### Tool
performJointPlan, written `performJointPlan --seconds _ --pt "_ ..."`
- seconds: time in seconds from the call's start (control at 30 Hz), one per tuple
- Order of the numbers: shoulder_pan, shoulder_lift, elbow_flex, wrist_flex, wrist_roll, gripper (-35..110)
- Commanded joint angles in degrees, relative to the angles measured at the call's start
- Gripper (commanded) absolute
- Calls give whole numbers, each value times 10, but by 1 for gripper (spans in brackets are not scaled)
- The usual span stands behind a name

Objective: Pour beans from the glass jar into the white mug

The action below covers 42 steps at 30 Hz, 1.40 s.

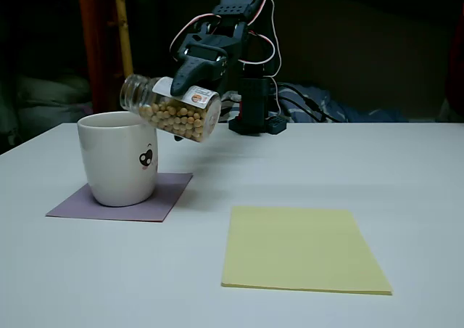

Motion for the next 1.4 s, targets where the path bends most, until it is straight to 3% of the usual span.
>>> performJointPlan --seconds 0.0,0.27,0.57,0.77,0.9,1.37 --pt "5 43 -28 5 -120 18" --pt "-23 102 23 -17 -366 18" --pt "-73 160 271 -257 -581 17" --pt "-110 37 313 -445 -643 16" --pt "-130 -73 256 -510 -667 22" --pt "-163 -351 -49 -526 -703 34"
